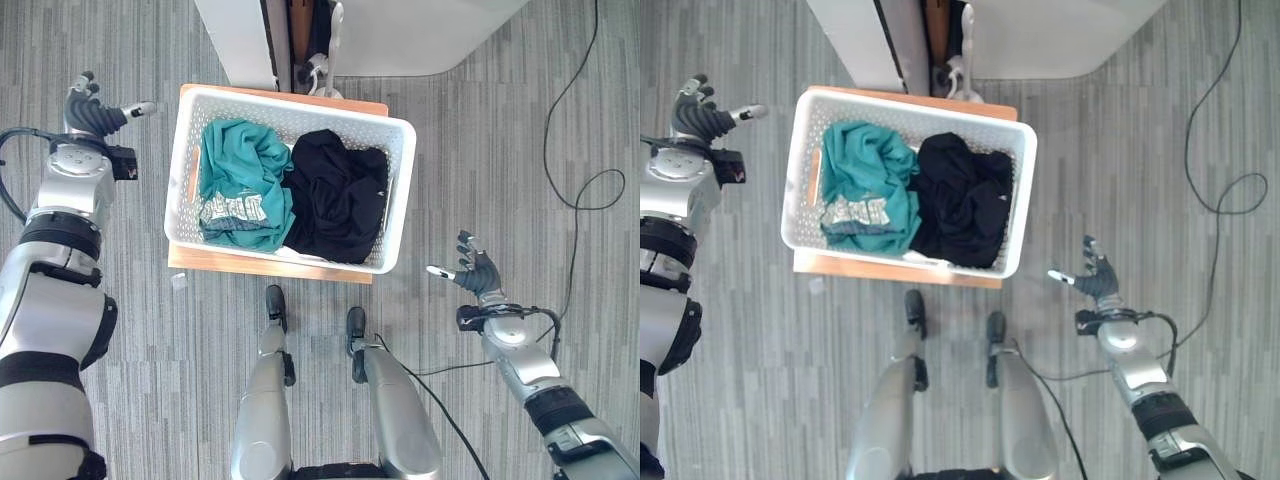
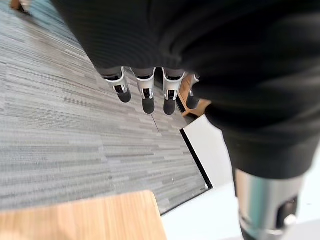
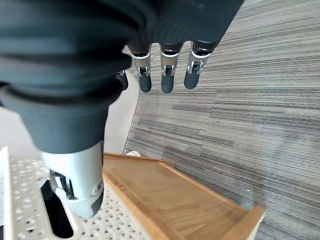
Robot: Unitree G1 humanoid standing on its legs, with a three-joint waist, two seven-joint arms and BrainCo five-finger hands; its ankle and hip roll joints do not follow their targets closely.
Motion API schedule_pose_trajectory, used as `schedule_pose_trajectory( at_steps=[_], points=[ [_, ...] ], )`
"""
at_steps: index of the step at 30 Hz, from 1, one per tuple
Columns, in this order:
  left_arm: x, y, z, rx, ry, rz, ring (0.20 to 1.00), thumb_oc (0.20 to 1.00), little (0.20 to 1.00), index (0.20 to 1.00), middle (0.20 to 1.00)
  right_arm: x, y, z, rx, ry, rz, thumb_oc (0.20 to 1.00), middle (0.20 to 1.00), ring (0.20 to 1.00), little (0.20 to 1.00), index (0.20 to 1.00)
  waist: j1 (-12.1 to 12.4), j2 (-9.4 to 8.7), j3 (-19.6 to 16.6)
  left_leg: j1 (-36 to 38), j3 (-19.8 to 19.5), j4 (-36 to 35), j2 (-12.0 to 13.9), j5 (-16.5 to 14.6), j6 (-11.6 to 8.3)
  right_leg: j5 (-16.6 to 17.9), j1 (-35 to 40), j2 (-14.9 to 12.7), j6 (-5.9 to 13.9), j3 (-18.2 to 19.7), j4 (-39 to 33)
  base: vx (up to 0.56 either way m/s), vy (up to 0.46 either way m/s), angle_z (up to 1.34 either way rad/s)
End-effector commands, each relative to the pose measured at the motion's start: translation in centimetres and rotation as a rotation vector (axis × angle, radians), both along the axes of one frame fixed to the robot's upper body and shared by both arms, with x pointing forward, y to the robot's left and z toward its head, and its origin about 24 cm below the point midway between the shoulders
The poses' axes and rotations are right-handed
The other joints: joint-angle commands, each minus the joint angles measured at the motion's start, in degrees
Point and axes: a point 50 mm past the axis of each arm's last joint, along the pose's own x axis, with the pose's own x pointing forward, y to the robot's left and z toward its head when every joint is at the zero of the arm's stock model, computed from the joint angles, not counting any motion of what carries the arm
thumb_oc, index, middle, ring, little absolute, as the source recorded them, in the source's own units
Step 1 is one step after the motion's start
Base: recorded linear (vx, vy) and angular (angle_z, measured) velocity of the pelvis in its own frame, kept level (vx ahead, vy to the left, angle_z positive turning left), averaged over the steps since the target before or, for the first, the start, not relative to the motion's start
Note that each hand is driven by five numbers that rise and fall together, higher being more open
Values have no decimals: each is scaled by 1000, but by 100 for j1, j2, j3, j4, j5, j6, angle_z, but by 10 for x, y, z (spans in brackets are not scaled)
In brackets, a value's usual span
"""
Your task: Grab the laundry basket,head to the washer,open it,put in the laundry and shut it.
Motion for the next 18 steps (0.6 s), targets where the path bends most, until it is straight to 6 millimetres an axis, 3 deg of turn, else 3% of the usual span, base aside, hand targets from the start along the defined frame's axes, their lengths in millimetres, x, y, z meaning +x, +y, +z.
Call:
schedule_pose_trajectory(
  at_steps=[1, 6, 7, 8, 13, 18],
  points=[
    [1, -9, 14, 25, -77, -63, 1000, 1000, 1000, 1000, 1000, -7, -14, 3, 28, -22, -45, 1000, 1000, 1000, 1000, 1000, 69, -70, -242, 217, -13, 697, 283, -890, -180, 1083, 464, -466, 318, -146, -1668, 0, 0, 0],
    [-3, -10, 15, 218, -35, -58, 1000, 1000, 1000, 1000, 1000, -12, -17, -4, 32, 5, -45, 1000, 1000, 1000, 1000, 1000, 97, -59, -230, 242, 5, 713, 283, -903, -177, 1072, 480, -468, 309, -141, -1645, 11, -10, -2],
    [-3, -7, 13, 238, -17, -38, 1000, 1000, 1000, 1000, 1000, -12, -17, -5, 32, 9, -44, 1000, 1000, 1000, 1000, 1000, 106, -45, -241, 312, -31, 714, 313, -1029, -224, 971, 536, -434, 348, -105, -1629, -9, -21, -4],
    [-3, -6, 15, 270, -9, -21, 1000, 1000, 1000, 1000, 1000, -12, -17, -4, 32, 5, -41, 1000, 1000, 1000, 1000, 1000, 91, -71, -222, 232, -3, 723, 286, -907, -179, 1060, 473, -467, 307, -142, -1636, 0, 0, 0],
    [-3, -18, 20, 427, -25, -14, 1000, 1000, 1000, 1000, 1000, -15, -15, -8, 61, -1, -44, 1000, 1000, 1000, 1000, 1000, 103, -86, -176, 213, -20, 721, 285, -917, -178, 1042, 450, -461, 303, -136, -1616, -17, -1, 0],
    [-9, -30, 5, 513, -36, -69, 1000, 1000, 1000, 1000, 1000, -17, -14, -5, 86, -37, -62, 1000, 1000, 1000, 1000, 1000, 138, -110, -157, 166, -38, 715, 281, -923, -170, 1035, 412, -455, 300, -125, -1613, 0, 0, 0]
  ],
)
